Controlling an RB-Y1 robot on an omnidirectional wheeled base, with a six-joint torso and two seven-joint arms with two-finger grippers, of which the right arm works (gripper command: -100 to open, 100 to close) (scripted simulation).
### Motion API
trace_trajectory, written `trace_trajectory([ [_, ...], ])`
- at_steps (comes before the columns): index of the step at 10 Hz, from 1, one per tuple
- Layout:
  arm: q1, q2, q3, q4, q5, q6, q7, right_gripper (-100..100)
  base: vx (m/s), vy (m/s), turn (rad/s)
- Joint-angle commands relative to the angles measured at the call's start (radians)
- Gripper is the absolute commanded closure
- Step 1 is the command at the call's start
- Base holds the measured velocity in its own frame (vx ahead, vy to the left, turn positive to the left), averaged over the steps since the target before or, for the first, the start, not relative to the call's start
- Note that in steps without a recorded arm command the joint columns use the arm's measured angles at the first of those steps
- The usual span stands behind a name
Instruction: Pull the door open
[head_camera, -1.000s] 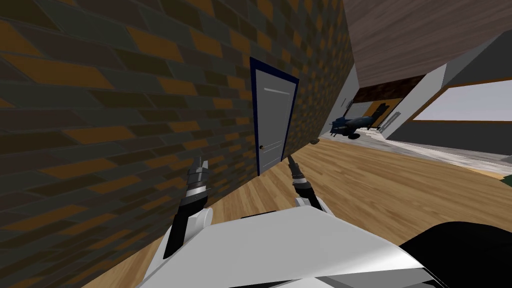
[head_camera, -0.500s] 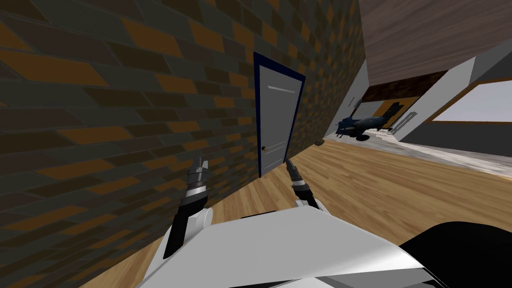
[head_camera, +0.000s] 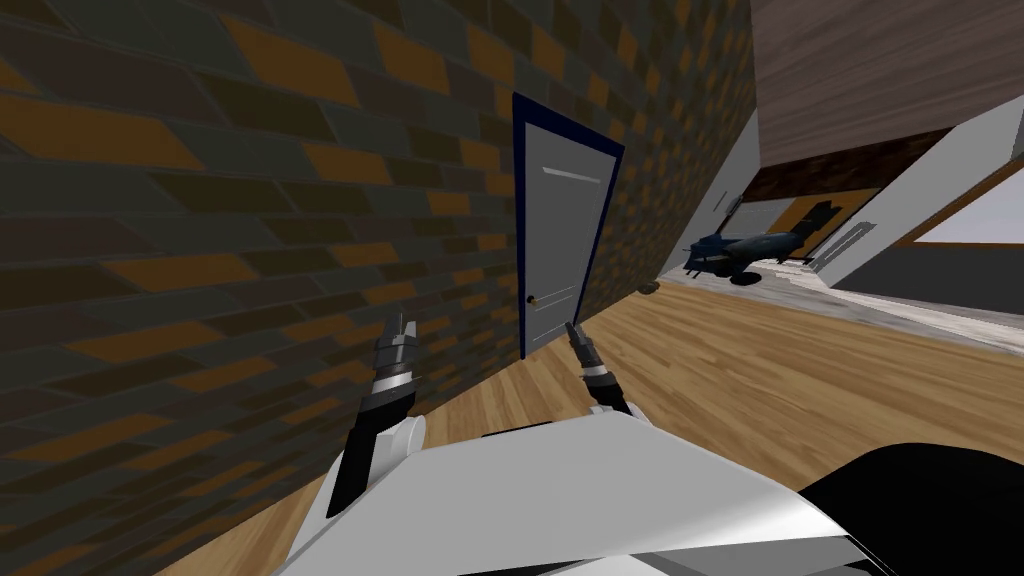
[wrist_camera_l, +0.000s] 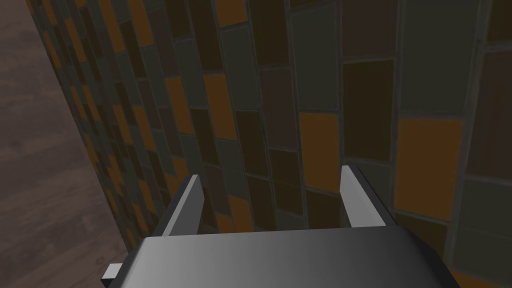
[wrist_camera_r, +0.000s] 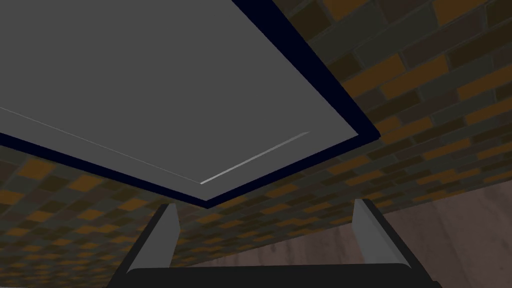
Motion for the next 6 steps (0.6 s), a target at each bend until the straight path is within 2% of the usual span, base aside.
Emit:
trace_trajectory([
  [1, 0.000, 0.001, 0.006, 0.025, 0.006, -0.007, 0.035, -100, 0.083, -0.005, 0.066],
  [6, 0.000, -0.002, 0.017, 0.105, 0.022, -0.030, 0.131, -100, 0.099, -0.015, 0.066],
])
